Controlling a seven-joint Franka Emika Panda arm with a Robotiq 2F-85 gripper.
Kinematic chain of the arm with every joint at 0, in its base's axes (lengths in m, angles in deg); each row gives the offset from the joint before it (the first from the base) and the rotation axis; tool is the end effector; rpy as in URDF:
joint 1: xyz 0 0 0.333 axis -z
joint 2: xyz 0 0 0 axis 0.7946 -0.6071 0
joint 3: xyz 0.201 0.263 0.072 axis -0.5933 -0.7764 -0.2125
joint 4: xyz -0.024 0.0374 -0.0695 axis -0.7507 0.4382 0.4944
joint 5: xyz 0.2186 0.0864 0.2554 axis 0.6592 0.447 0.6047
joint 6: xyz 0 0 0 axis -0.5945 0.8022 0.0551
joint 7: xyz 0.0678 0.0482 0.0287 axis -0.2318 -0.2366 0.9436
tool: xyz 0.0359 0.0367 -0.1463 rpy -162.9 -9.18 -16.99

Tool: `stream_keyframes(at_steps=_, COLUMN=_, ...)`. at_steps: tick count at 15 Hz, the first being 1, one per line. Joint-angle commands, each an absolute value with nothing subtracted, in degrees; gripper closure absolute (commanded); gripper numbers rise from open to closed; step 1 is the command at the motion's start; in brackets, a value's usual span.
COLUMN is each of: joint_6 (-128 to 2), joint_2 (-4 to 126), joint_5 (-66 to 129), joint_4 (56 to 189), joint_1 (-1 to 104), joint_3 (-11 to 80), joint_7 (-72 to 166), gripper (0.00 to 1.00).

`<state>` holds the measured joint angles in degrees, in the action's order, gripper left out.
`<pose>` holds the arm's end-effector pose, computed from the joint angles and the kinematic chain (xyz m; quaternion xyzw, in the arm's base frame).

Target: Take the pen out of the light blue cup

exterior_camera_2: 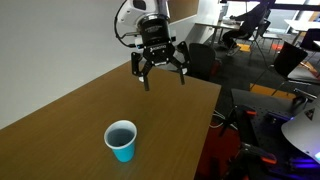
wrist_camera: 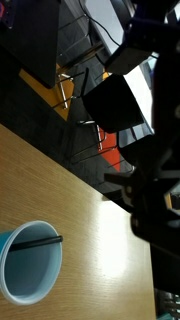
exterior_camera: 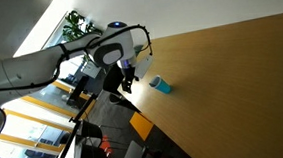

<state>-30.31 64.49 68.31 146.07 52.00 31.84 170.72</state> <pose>0.4933 0.0674 0.3326 -0.5863 -0.7335 -0.1123 0.3249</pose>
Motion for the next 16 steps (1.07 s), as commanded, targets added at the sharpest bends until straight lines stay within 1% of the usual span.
stream_keyframes(at_steps=1, joint_6=-32.43, joint_2=63.23, joint_5=68.86, joint_4=145.46, joint_1=53.69, joint_3=29.86, joint_7=173.18, gripper=0.00)
stream_keyframes(at_steps=8, joint_6=-37.88, joint_2=54.98, joint_5=71.32, joint_4=142.28, joint_1=55.79, joint_3=27.07, joint_7=187.27, gripper=0.00)
stream_keyframes(at_steps=12, joint_6=-43.12, joint_2=52.09, joint_5=78.14, joint_4=142.02, joint_1=57.30, joint_3=25.04, joint_7=195.22, gripper=0.00)
stream_keyframes(at_steps=16, joint_6=-45.82, joint_2=50.45, joint_5=83.79, joint_4=141.65, joint_1=56.42, joint_3=24.81, joint_7=194.90, gripper=0.00)
